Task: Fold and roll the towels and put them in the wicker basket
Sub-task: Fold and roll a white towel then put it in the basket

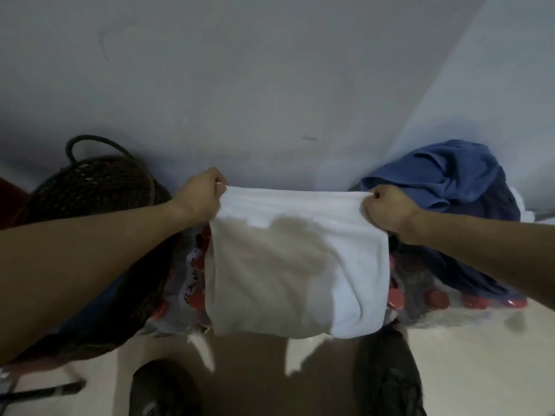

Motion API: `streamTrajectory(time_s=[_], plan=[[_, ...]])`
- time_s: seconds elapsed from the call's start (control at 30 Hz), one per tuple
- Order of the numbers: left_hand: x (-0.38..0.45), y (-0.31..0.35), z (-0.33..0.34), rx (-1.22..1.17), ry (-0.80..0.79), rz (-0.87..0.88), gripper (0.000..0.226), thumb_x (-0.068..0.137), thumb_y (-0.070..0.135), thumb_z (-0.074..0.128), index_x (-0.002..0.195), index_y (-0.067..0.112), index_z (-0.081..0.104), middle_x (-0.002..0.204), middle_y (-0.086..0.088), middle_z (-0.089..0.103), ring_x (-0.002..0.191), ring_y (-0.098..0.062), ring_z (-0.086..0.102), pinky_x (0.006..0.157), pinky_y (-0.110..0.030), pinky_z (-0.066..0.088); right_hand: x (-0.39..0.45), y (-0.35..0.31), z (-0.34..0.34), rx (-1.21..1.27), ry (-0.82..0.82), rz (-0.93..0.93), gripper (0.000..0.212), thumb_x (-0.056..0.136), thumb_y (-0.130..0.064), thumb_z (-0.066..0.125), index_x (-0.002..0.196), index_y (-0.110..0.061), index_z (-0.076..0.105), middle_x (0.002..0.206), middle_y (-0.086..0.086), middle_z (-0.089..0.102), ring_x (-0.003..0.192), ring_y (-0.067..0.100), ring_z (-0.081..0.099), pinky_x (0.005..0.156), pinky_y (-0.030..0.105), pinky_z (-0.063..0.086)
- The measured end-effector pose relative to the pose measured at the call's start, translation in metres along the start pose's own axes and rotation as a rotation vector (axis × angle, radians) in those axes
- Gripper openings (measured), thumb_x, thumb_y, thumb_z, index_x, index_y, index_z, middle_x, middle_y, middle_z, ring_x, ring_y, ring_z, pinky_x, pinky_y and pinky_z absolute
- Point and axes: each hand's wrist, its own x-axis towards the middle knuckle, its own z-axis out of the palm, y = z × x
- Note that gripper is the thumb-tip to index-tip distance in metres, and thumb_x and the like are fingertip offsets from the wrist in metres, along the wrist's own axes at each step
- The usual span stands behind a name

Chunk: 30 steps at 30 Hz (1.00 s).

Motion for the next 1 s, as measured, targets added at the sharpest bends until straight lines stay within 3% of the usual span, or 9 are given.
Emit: streamTrajectory(time_s=[0.1,0.23,0.33,0.37,0.43,0.63,0.7,0.87,1.0], plan=[[0.004,-0.006,0.008,0.076,-0.023,-0.007,0.011,0.097,0.012,0.050,0.099,0.004,0.056,0.097,-0.021,0.064,0.092,-0.037,0.059,0.077,-0.037,0.045,0.009,0.004,0.002,0.010,-0.063,0.057,0.022,0.094,-0.011,0.053,0.071,-0.012,0.050,0.070,0.006,0.050,0.065,0.024,0.048,0.051,0.027,0.034],[0.003,-0.009,0.016,0.136,0.005,0.000,0.011,0.095,0.015,0.054,0.099,0.006,0.058,0.104,-0.016,0.056,0.095,-0.035,0.055,0.083,-0.038,0.043,0.014,-0.002,-0.001,-0.277,-0.037,-0.059,0.027,0.092,-0.019,0.055,0.066,-0.014,0.045,0.066,0.002,0.049,0.070,0.023,0.048,0.051,0.028,0.029],[0.002,-0.009,0.014,0.116,0.019,0.038,0.021,0.092,0.016,0.059,0.111,0.006,0.060,0.113,-0.016,0.054,0.104,-0.033,0.053,0.092,-0.039,0.043,0.014,-0.005,0.002,-0.459,-0.001,-0.190,0.020,0.092,-0.027,0.058,0.096,-0.008,0.053,0.086,0.005,0.057,0.086,0.030,0.056,0.062,0.027,0.038],[0.003,-0.009,0.013,0.122,0.008,0.062,0.026,0.091,0.016,0.060,0.115,0.006,0.061,0.116,-0.016,0.057,0.107,-0.033,0.053,0.095,-0.039,0.043,0.014,-0.005,0.004,-0.488,0.011,-0.227,0.028,0.092,-0.028,0.059,0.112,-0.008,0.053,0.098,0.010,0.061,0.093,0.032,0.058,0.069,0.030,0.042],[0.003,-0.009,0.012,0.153,-0.019,0.107,0.027,0.090,0.017,0.062,0.114,0.005,0.065,0.114,-0.016,0.061,0.107,-0.033,0.055,0.096,-0.037,0.043,0.015,-0.004,0.007,-0.526,0.022,-0.281,0.034,0.093,-0.027,0.058,0.123,-0.011,0.053,0.111,0.014,0.064,0.097,0.034,0.059,0.079,0.037,0.050],[-0.001,0.001,0.005,0.030,0.047,0.129,0.002,0.085,0.009,0.064,0.087,0.008,0.065,0.072,0.001,0.058,0.079,-0.029,0.059,0.065,-0.028,0.038,0.011,-0.012,0.008,-0.582,0.041,-0.318,0.015,0.089,-0.027,0.063,0.096,-0.016,0.054,0.100,0.008,0.047,0.081,0.025,0.046,0.070,0.033,0.040],[-0.003,0.003,0.002,-0.017,0.066,0.137,0.003,0.087,0.008,0.061,0.089,0.009,0.063,0.076,-0.003,0.063,0.077,-0.027,0.059,0.065,-0.031,0.042,0.008,-0.017,0.005,-0.578,0.028,-0.308,0.011,0.086,-0.021,0.062,0.089,-0.013,0.055,0.096,0.007,0.054,0.082,0.027,0.052,0.067,0.033,0.042],[-0.006,0.008,-0.003,-0.136,0.079,0.091,0.022,0.089,0.006,0.059,0.110,0.002,0.066,0.103,-0.013,0.069,0.095,-0.027,0.063,0.086,-0.030,0.048,0.006,-0.025,-0.018,-0.290,-0.043,-0.163,0.011,0.077,-0.003,0.072,0.078,-0.012,0.066,0.081,0.006,0.068,0.072,0.021,0.061,0.059,0.025,0.046],[-0.009,0.003,-0.007,-0.149,0.028,-0.004,0.018,0.092,0.015,0.063,0.082,0.001,0.068,0.079,-0.014,0.066,0.077,-0.025,0.061,0.067,-0.026,0.042,0.006,-0.018,-0.036,0.410,-0.270,0.083,0.016,0.084,-0.007,0.074,0.099,-0.005,0.070,0.093,0.008,0.075,0.085,0.021,0.072,0.070,0.031,0.059]])
